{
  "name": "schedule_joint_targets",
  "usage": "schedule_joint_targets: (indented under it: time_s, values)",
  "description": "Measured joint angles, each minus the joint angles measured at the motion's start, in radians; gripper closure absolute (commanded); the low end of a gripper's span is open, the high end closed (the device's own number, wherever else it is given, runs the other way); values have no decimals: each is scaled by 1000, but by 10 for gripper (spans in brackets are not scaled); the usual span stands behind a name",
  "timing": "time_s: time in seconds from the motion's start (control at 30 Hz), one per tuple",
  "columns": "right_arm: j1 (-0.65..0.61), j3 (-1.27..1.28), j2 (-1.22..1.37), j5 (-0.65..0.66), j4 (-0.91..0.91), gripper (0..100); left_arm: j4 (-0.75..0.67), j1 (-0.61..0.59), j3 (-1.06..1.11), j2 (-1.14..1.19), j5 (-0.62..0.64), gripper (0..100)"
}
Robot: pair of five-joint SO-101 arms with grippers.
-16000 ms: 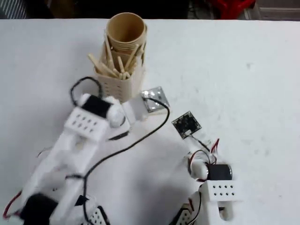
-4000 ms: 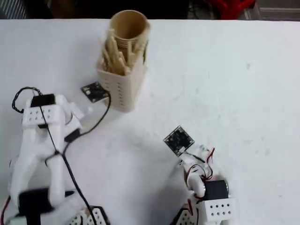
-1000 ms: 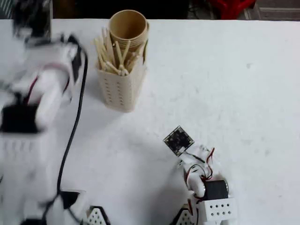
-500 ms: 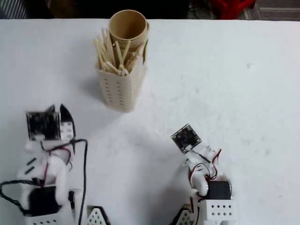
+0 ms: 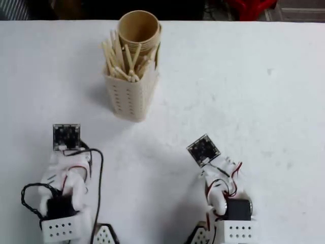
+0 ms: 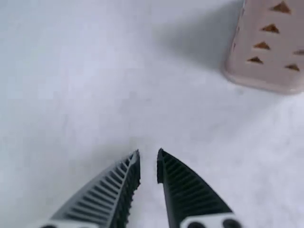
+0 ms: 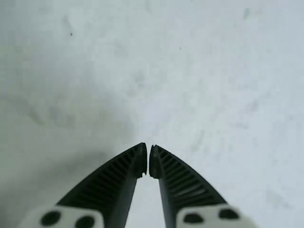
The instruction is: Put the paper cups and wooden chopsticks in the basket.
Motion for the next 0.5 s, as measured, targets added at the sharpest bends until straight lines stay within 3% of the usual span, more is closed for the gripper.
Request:
schedule_joint_targets:
  time_s: [0.3, 0.5]
  values:
    - [0, 0, 0, 0, 100, 966, 256, 0, 0, 0, 0, 923]
    - [0, 0, 0, 2, 100, 966, 276, 0, 0, 0, 0, 923]
